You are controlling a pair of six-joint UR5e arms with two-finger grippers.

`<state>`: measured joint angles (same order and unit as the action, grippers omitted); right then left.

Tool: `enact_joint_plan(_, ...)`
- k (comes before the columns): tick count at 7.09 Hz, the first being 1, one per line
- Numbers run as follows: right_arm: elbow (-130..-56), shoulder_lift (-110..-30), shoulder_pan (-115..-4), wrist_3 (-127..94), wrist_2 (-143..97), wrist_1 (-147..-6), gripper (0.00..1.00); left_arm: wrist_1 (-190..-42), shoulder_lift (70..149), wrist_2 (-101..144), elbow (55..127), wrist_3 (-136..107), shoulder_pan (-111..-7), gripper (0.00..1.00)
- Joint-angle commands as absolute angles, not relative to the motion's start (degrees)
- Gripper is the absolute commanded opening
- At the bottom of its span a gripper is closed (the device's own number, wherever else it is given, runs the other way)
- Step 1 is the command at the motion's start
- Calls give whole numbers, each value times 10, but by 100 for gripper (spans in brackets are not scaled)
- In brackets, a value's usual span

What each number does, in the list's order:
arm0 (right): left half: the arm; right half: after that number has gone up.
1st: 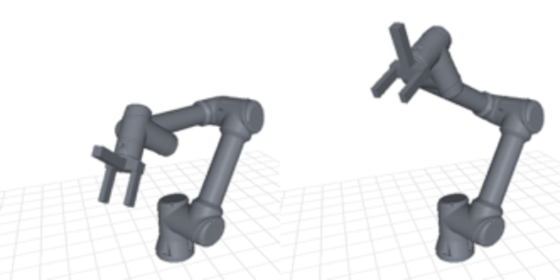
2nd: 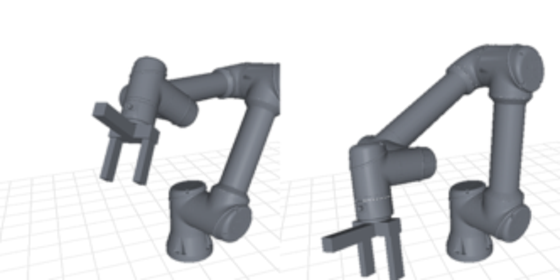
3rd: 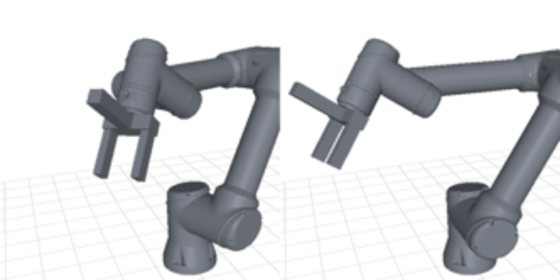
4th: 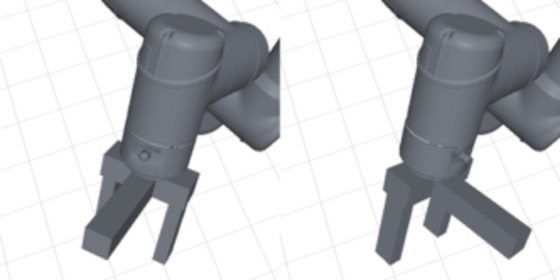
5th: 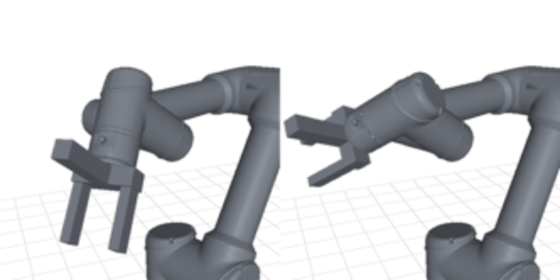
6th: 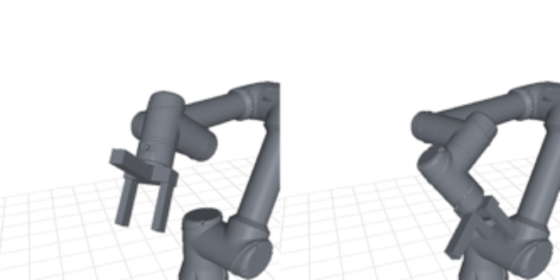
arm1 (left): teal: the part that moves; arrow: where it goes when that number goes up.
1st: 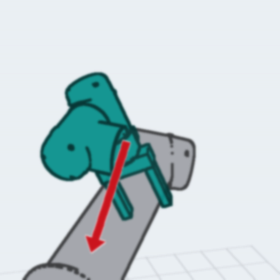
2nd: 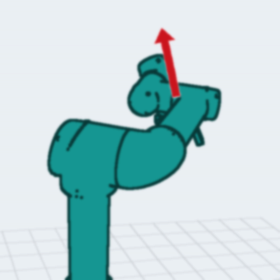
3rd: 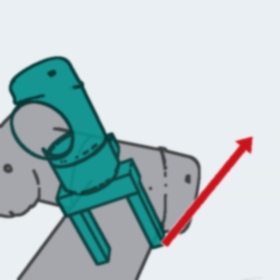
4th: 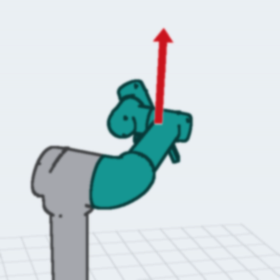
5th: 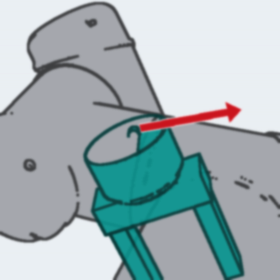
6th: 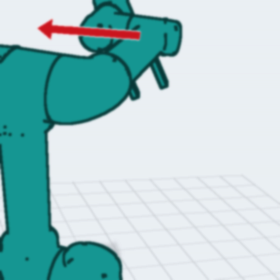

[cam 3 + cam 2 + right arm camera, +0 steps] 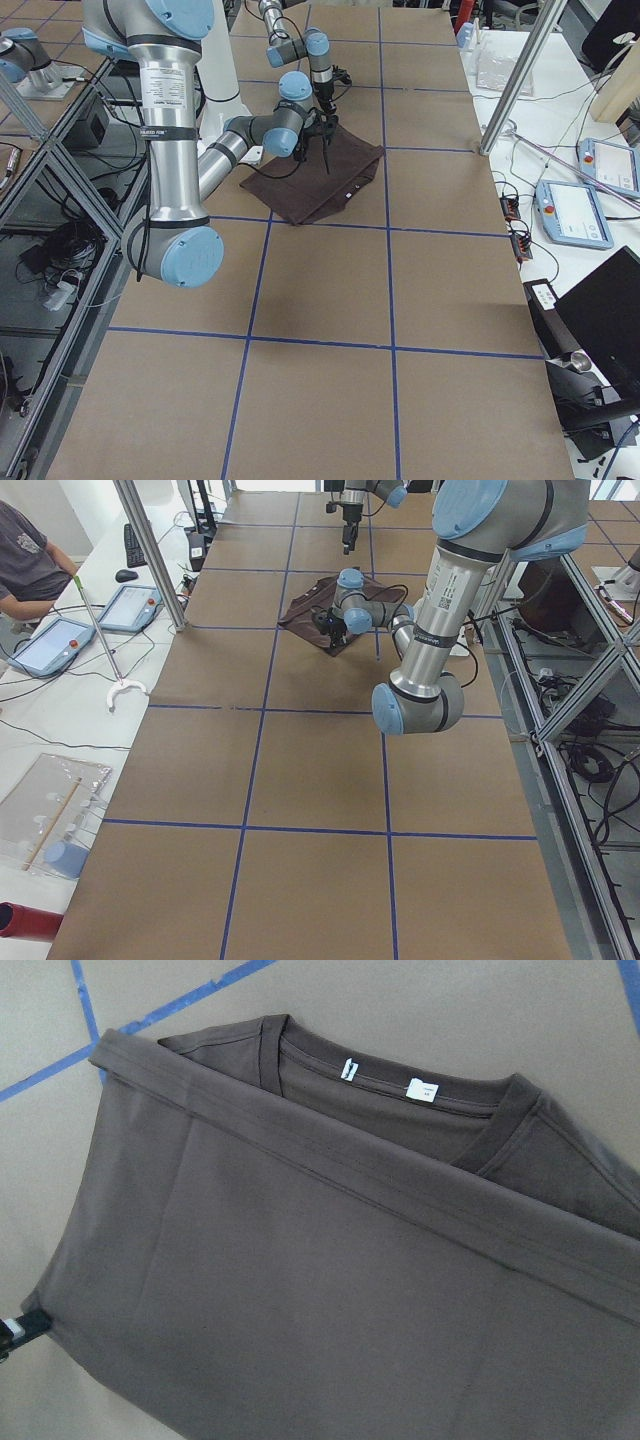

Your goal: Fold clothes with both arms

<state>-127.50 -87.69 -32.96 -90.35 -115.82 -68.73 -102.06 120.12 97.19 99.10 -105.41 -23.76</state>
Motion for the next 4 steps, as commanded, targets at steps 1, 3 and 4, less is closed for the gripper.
enact_joint_plan(1,-1268,-878,-330,-904,-1157,-686,100,-1021,1222,974,949,-995,-298,0)
enact_joint_plan(3,-1264,-880,-330,-904,-1155,-687,100,-1047,1283,974,845,-927,-367,0)
enact_joint_plan(4,-1264,-878,-330,-904,-1155,-687,100,-1085,1312,974,783,-892,-396,0)
